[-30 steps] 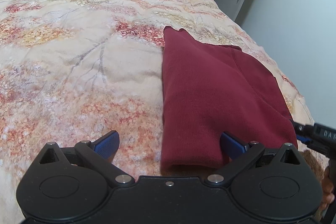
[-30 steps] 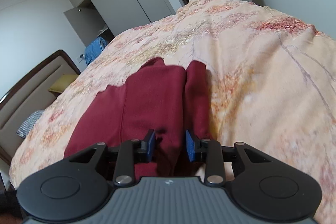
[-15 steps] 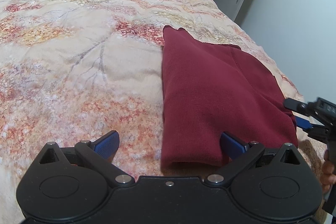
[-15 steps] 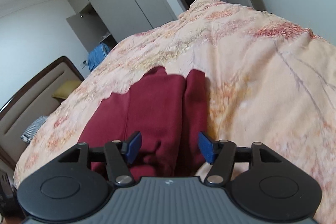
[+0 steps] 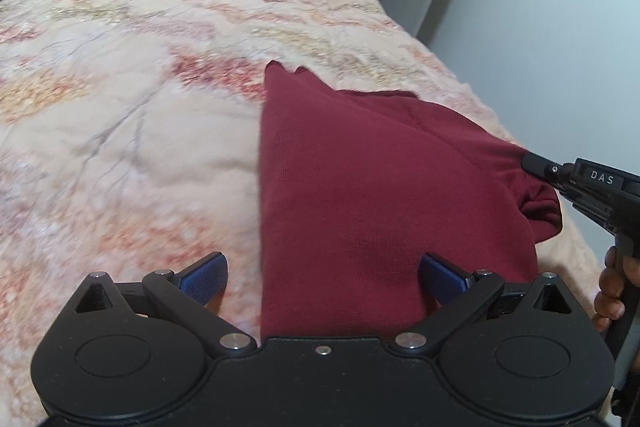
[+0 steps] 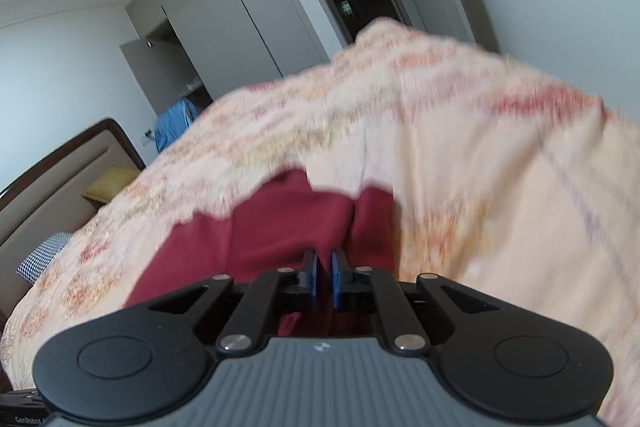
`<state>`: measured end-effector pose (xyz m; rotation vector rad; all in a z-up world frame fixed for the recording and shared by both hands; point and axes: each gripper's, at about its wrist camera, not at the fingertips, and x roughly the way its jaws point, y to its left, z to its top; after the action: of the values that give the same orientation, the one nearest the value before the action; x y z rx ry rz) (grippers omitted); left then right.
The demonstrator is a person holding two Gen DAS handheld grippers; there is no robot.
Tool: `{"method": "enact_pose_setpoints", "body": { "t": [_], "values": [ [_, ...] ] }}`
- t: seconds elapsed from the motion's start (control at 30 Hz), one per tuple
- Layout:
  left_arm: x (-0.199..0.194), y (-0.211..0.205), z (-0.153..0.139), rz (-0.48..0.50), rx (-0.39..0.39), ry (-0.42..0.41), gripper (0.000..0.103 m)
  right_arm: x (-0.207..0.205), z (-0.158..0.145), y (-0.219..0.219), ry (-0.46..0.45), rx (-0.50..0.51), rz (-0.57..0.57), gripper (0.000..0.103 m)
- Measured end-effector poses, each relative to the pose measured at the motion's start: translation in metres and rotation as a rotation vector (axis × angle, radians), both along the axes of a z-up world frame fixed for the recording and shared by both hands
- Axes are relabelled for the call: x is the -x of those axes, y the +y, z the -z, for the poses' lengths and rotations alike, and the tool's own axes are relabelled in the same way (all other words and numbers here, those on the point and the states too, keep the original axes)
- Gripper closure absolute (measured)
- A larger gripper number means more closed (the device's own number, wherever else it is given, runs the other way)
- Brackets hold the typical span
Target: Fold small clothes
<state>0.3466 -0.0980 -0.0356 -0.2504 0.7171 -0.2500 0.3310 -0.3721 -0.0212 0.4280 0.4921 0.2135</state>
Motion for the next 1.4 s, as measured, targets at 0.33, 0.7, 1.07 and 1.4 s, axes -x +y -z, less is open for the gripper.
{"method": "enact_pose_setpoints", "body": {
  "t": [0.33, 0.7, 1.07, 1.4],
  "values": [
    [0.000, 0.006, 0.020, 0.010, 0.023, 0.042, 0.001, -0.008, 0.024, -0.013, 0.056, 0.034, 0.050, 0.096],
    [0.011, 0.023, 0.008, -0.070, 0.093, 0.027, 0.001, 0.043, 0.009, -0.005, -0.028, 0.114, 0.058, 0.034],
    [0.020, 0.039, 0.002, -0.132, 0.107, 0.033, 0.001, 0.125, 0.005, 0.059, -0.159, 0.336, -0.358, 0.038],
    [0.025, 0.029, -0.002, -0.099, 0.087, 0.031, 0.001, 0.107, 0.009, 0.086, -0.157, 0.508, -0.299, 0.097]
  ]
}}
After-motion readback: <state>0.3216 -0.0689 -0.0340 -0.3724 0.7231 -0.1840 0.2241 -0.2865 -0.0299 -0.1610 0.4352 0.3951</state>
